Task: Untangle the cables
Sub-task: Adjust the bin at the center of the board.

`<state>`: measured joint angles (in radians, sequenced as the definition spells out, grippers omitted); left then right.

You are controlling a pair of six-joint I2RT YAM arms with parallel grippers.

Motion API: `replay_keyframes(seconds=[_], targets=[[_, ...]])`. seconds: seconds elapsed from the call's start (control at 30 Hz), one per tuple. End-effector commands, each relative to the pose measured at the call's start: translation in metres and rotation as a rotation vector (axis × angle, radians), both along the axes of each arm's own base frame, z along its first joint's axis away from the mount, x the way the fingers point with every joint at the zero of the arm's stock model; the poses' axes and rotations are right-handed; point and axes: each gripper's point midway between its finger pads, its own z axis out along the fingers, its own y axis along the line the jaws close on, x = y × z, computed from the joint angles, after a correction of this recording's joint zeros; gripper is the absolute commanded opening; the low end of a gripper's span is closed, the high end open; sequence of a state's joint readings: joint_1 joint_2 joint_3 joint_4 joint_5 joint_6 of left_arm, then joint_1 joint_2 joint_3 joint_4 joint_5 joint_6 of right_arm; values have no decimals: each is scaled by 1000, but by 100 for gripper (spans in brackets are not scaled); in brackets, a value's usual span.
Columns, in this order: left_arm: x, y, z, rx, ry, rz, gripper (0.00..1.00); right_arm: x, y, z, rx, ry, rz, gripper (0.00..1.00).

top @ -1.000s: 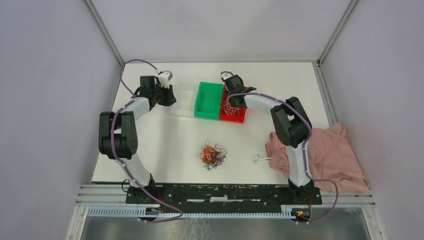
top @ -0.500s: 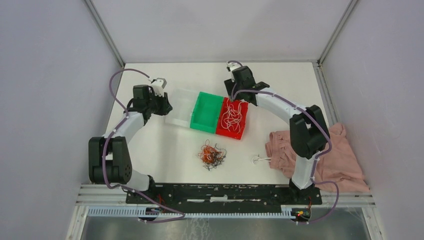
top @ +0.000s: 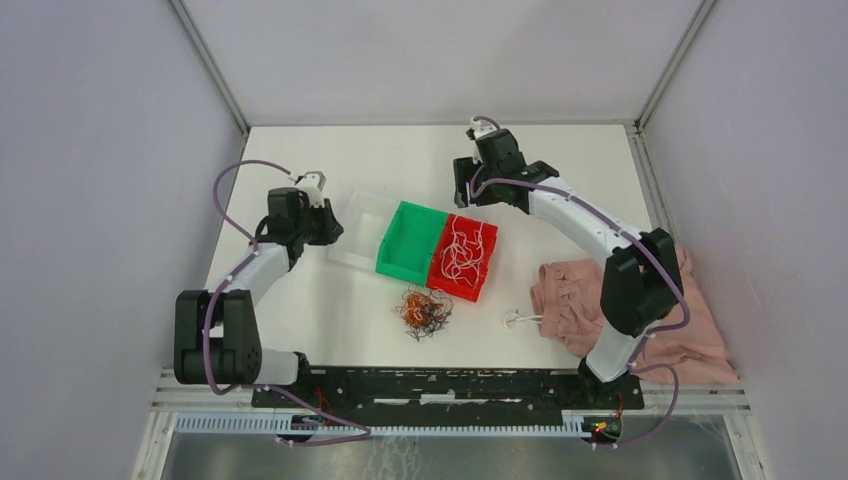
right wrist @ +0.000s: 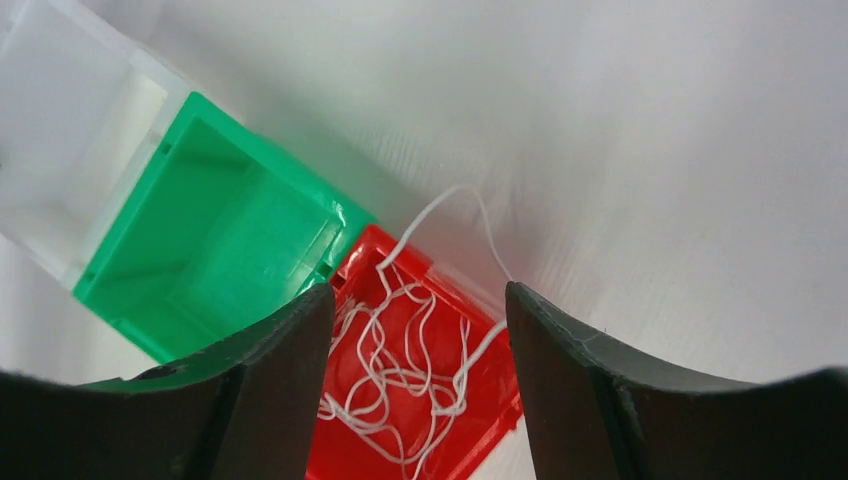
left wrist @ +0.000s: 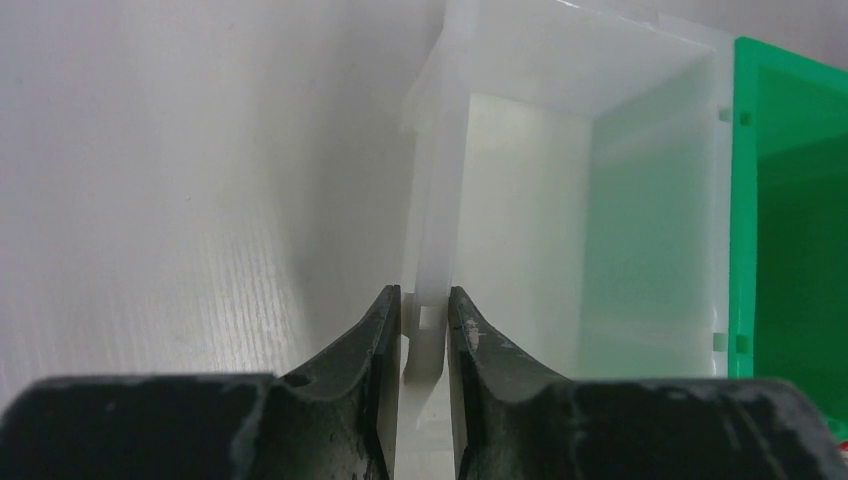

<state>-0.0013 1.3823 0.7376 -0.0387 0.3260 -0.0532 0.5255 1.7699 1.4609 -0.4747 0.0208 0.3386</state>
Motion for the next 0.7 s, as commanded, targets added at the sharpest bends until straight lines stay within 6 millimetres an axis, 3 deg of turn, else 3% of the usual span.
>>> replay_keyframes(seconds=[0.0, 0.1, 0.2, 0.33, 0.47, 0.67], targets=[[23, 18, 27, -38, -145, 199, 26, -12, -17, 52, 76, -79, -116, 70], [25, 26, 26, -11, -171, 271, 25, -21, -32, 51, 46, -81, -157, 69], [28, 34, 31, 4, -202, 338, 25, -26, -42, 31, 1, -50, -192, 66], [31, 33, 32, -20, -183, 363, 26, -28, -32, -5, 12, 25, -174, 63], [30, 18, 33, -42, -172, 305, 30, -11, -21, -31, -21, 61, -156, 60], [28, -4, 30, -58, -143, 180, 43, 26, -16, -41, -71, 34, -162, 54]])
